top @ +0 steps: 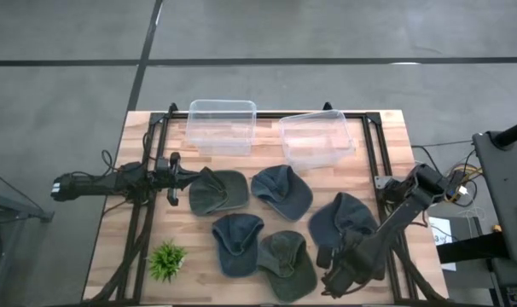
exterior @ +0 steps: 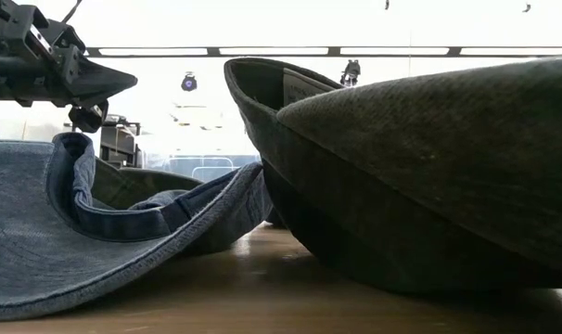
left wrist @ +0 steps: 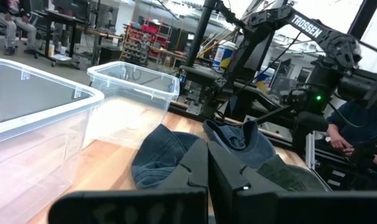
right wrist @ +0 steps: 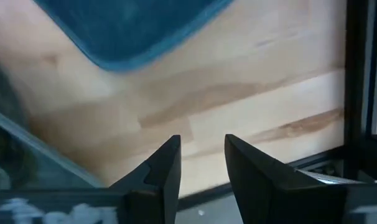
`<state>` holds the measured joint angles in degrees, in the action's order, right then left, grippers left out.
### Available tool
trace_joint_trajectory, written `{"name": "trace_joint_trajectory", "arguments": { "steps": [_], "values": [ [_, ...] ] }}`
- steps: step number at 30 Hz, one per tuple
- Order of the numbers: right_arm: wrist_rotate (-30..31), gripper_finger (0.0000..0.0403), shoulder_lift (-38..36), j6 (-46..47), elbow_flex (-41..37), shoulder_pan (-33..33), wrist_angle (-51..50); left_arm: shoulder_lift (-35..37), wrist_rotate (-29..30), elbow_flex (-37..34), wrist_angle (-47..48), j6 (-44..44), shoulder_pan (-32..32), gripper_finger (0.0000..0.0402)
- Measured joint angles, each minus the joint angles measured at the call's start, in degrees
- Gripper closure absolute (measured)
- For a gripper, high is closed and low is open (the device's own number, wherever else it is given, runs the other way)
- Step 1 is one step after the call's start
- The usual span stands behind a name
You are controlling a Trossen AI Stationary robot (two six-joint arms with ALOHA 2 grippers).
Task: Pick & Place hat
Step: Put the middle blue cap into the right transparent bin
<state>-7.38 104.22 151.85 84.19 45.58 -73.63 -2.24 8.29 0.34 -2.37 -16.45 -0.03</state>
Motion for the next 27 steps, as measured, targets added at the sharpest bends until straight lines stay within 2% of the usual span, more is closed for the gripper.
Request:
{"name": "trace_joint_trajectory", "arguments": {
  "steps": [6, 22, 27],
  "values": [
    [-0.2, 0.0273, 2.5, 1.0, 6.5, -1.9, -10.5, 0.0, 0.0, 0.0, 0.0, 0.0, 0.0, 0.0401],
    [-0.7, 0.0266, 2.7, 3.1, 1.1, -4.0, -9.2, 0.0, 0.0, 0.0, -0.2, -0.2, 0.0, 0.0401],
    [-1.7, 0.0266, 2.6, 4.0, -2.3, -4.1, -5.2, 0.0, 0.0, 0.0, -0.2, -0.2, 0.0, 0.0401]
  ]
}}
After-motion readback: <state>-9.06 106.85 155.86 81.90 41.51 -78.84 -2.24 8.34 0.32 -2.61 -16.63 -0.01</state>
